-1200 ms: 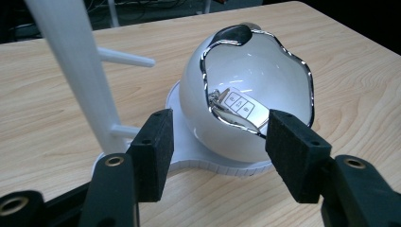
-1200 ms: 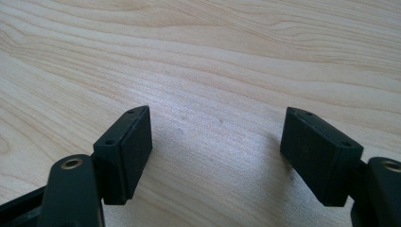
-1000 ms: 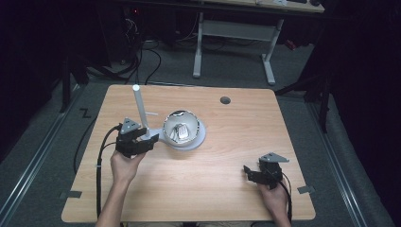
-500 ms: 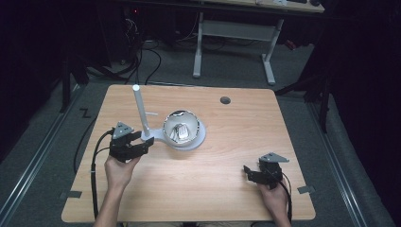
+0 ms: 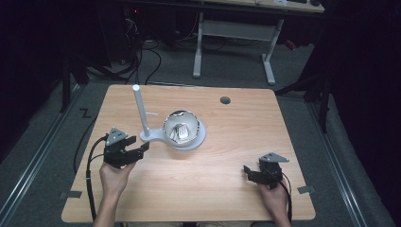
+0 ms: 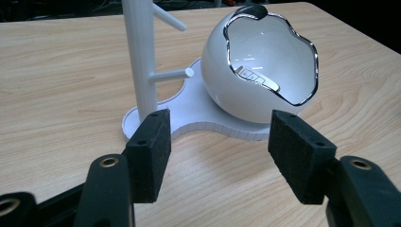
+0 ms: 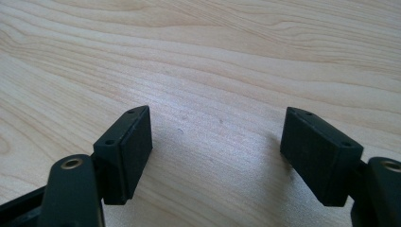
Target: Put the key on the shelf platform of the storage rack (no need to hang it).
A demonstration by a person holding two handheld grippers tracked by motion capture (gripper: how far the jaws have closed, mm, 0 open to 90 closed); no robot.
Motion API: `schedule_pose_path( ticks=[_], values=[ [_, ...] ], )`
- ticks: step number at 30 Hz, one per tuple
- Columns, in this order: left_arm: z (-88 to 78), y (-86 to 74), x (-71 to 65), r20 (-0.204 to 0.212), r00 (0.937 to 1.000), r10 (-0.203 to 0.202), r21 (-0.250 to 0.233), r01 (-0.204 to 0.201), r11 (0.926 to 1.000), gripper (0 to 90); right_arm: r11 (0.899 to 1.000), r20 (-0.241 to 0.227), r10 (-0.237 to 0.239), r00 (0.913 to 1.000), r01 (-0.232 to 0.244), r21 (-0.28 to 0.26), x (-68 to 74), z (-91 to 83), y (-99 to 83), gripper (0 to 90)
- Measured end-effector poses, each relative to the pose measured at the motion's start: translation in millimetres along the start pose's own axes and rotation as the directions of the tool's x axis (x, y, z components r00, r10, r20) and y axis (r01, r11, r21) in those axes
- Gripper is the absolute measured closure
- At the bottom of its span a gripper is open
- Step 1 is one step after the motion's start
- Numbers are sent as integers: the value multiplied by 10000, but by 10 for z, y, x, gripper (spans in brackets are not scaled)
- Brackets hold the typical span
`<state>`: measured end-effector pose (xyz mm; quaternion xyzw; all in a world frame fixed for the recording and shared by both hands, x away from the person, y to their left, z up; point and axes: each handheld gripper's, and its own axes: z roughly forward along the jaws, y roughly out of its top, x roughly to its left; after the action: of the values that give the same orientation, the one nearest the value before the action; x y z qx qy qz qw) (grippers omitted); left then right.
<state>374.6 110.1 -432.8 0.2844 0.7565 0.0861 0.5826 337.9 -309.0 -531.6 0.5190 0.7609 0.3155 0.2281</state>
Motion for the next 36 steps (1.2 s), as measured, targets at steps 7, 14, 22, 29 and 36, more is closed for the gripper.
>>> schedule_pose_path(
  ticks=[7, 14, 22, 29, 36],
  values=[
    [-56, 9, 44, -20, 10000, 23, -132, -23, 9999, 402, 10000, -1, 0, 10000, 0, 0, 0, 0, 0, 261],
    [-95, -6, 75, -106, 9999, -99, -123, 97, 9999, 399, 10000, -1, 0, 10000, 0, -2, 0, 0, 0, 261],
    [-141, -15, 126, -81, 9999, -120, -48, 119, 9999, 397, 10000, 0, 0, 10000, 0, -1, 0, 0, 0, 261],
    [-161, -42, 170, -176, 9996, -211, -7, 211, 9998, 395, 10000, -3, 1, 10000, -1, -2, 0, 0, 0, 261],
    [-161, -87, 190, -264, 9996, -126, 90, 128, 9999, 393, 10000, -1, -3, 10000, 3, -2, 0, 0, 0, 261]
  ],
)
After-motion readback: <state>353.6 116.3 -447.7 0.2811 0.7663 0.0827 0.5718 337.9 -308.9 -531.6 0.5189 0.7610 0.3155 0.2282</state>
